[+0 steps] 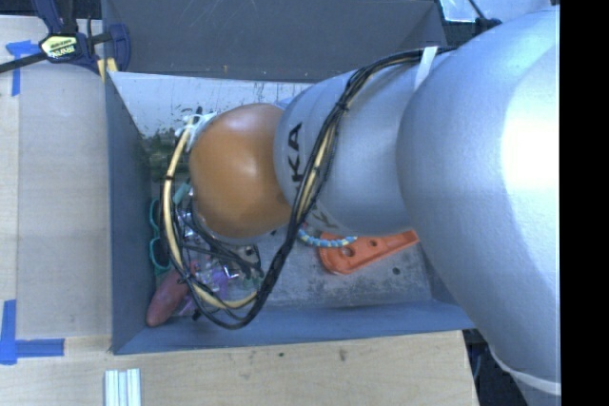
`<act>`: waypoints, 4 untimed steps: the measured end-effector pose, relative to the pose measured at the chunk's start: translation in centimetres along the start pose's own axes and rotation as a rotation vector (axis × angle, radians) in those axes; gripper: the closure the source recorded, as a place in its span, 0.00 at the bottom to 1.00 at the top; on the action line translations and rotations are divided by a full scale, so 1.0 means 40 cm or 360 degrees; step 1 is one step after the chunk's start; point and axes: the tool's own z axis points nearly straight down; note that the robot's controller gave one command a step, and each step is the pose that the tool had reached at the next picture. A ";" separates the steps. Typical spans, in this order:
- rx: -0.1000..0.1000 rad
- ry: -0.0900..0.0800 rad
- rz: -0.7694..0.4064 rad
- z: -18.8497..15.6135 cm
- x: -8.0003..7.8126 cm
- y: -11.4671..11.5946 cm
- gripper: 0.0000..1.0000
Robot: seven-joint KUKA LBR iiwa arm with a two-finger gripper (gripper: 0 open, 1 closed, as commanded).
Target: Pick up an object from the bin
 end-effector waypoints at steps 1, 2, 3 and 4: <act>0.0000 -0.0004 -0.0099 -0.041 -0.002 -0.006 0.00; 0.0000 -0.0012 -0.0218 0.098 0.021 -0.060 0.00; -0.0003 -0.0010 -0.0363 0.091 0.005 0.028 1.00; -0.0003 -0.0010 -0.0362 0.091 0.005 0.028 1.00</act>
Offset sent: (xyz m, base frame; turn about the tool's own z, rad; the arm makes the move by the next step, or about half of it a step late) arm -0.0039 -0.0241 -0.0380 -0.1388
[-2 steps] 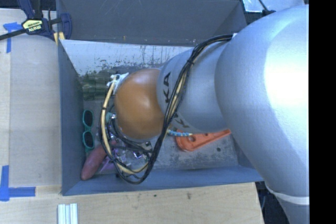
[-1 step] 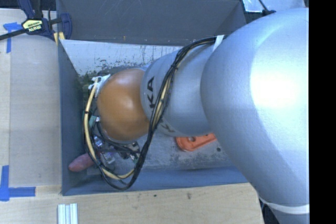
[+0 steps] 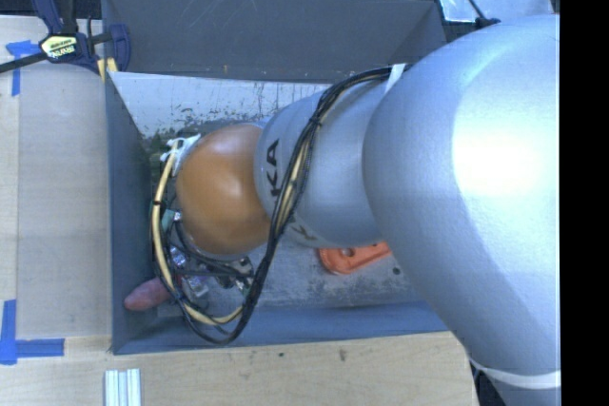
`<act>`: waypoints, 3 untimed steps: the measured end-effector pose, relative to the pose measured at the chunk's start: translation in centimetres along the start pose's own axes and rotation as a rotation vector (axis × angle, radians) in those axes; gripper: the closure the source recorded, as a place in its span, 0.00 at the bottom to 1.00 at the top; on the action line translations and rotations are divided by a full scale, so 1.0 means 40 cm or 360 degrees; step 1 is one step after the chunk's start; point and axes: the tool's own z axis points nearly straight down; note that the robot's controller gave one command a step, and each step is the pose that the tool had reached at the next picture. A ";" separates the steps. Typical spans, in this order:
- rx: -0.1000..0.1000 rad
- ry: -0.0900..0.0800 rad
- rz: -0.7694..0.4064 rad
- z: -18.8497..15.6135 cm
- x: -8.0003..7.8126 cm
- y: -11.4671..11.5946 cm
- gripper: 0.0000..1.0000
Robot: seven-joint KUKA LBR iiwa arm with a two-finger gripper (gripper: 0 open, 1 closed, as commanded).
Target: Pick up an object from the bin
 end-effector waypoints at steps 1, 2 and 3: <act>-0.0001 -0.0012 0.0003 -0.036 -0.004 -0.001 1.00; -0.0001 0.0000 0.0005 -0.012 0.000 -0.001 1.00; -0.0002 -0.0019 0.0008 -0.042 -0.006 -0.002 1.00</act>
Offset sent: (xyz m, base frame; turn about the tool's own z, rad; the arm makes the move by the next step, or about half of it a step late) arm -0.0001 0.0000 0.0052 0.0000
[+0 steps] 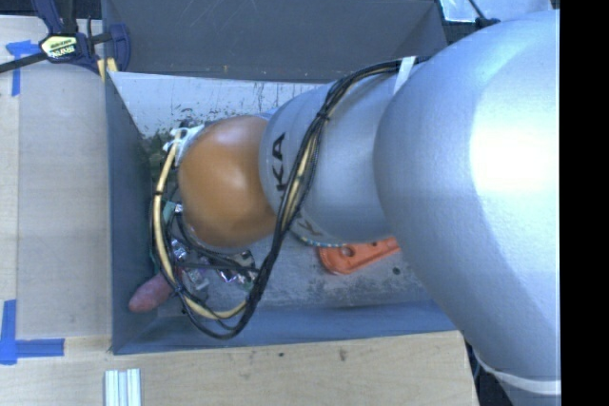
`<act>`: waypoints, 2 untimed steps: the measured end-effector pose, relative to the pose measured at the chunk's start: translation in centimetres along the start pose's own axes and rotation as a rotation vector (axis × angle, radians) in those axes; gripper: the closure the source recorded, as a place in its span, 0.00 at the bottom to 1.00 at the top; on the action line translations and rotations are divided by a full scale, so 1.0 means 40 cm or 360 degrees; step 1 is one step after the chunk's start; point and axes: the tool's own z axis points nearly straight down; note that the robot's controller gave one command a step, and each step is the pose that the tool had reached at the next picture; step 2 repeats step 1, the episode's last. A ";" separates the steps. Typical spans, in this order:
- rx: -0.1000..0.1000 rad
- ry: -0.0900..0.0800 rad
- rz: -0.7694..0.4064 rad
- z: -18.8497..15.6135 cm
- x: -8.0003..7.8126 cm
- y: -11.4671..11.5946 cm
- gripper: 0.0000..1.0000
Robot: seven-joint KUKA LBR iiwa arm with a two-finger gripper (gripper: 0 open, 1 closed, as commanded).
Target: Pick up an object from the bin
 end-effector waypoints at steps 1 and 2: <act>0.0001 0.0007 -0.0001 -0.244 -0.002 0.001 1.00; 0.0001 0.0007 -0.0001 -0.244 -0.002 0.001 1.00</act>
Offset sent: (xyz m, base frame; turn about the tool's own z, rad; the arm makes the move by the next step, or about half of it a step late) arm 0.0001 -0.0001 0.0387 0.0000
